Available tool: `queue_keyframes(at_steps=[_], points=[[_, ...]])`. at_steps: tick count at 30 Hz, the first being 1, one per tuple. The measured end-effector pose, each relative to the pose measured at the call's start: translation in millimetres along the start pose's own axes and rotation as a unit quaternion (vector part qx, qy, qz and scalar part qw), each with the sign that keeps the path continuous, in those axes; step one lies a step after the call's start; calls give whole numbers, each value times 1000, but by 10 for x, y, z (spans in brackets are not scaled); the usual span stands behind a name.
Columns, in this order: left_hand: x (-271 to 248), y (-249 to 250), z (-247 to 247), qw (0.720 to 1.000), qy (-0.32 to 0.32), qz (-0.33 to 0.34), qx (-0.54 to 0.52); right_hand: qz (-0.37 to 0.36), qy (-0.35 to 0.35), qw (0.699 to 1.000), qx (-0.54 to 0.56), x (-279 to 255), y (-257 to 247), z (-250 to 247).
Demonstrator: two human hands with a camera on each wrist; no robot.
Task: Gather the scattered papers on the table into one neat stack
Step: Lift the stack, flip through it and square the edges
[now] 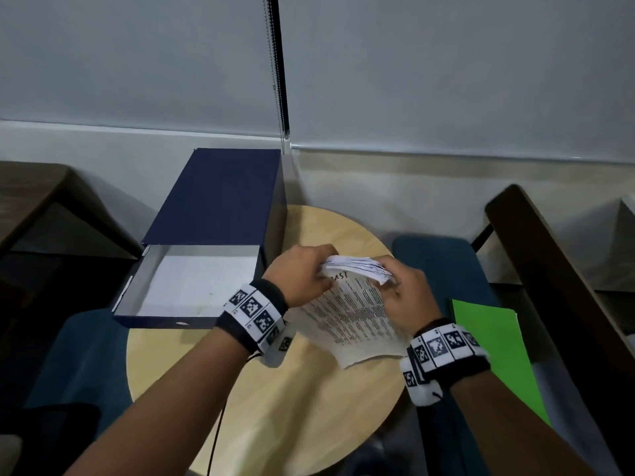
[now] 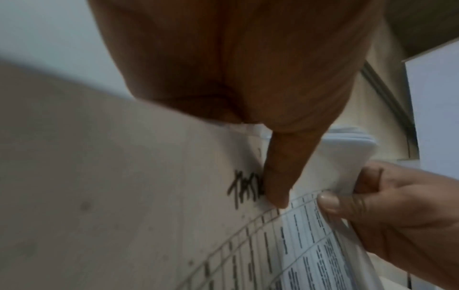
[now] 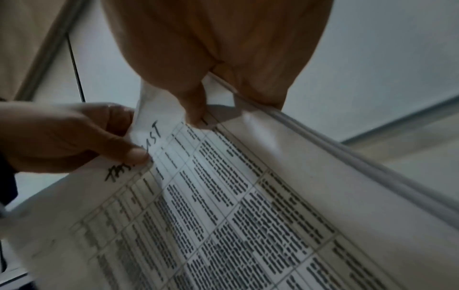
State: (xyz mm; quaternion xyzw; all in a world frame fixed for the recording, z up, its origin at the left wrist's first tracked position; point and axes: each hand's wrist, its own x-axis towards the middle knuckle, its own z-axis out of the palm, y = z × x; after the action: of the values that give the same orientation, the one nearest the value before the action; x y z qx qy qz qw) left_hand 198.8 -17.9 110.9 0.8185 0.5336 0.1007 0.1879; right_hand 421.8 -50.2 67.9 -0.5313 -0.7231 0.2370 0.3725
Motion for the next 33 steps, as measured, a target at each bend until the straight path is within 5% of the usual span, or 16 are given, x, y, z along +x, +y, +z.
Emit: queue_keyframes(at_steps=[4, 9, 12, 14, 17, 19, 23, 25, 29, 33], points=[[-86, 121, 81, 998, 36, 17, 58, -3, 15, 999, 32, -57, -22, -26], [-309, 40, -1, 980, 185, -10, 67, 188, 36, 967, 169, -312, 234, 111], [-441, -224, 68, 988, 99, -80, -87, 250, 53, 940, 225, -516, 344, 163], [-461, -405, 234, 958, 34, -99, -266, 266, 59, 930, 247, -572, 385, 151], [-450, -598, 555, 886, 51, -112, -447, 244, 52, 925, 287, -549, 404, 138], [-419, -607, 703, 852, 64, -112, -508, 226, 50, 922, 311, -529, 370, 139], [-348, -560, 864, 825, 113, -135, -536, 211, 64, 924, 311, -501, 340, 193], [-302, -529, 965, 832, 132, -148, -517, 222, 108, 926, 285, -485, 348, 269], [-235, -523, 1120, 888, 133, -162, -409, 295, 117, 930, 184, -470, 420, 378], [-171, -442, 927, 895, 187, -179, -363, 277, 141, 936, 166, -377, 379, 308]])
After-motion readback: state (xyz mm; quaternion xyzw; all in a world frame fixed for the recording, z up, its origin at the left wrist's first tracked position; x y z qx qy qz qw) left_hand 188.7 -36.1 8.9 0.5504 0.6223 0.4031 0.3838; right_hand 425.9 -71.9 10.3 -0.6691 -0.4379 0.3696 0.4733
